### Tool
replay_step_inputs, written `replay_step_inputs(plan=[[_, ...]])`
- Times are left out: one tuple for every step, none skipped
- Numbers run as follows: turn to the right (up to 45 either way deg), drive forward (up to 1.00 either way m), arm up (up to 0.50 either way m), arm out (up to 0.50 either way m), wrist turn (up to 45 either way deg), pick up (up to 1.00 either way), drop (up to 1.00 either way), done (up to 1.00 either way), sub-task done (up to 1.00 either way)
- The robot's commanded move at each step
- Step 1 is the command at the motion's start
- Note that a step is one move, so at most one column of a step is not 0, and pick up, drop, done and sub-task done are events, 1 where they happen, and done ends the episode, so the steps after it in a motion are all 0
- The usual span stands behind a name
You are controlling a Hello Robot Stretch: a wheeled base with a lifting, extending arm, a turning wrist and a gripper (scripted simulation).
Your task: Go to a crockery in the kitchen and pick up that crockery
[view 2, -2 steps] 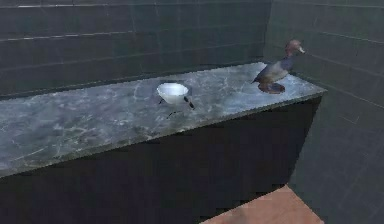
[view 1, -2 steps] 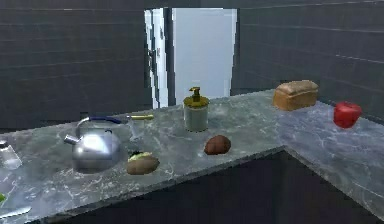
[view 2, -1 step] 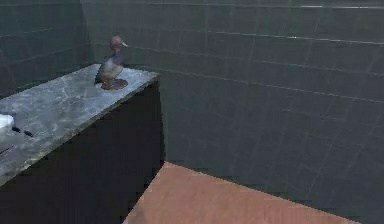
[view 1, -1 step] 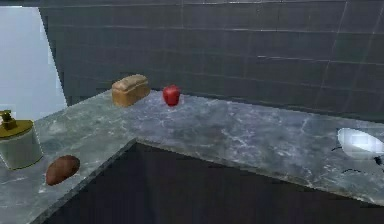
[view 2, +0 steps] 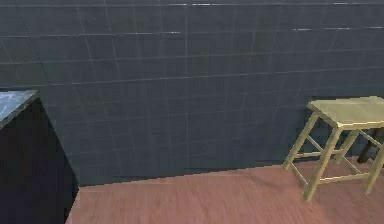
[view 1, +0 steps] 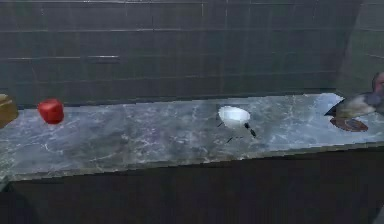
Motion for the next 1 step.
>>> replay_step_inputs(plan=[[0.0, 0.35, 0.0, 0.0, 0.0, 0.0, 0.0, 0.0, 0.0]])
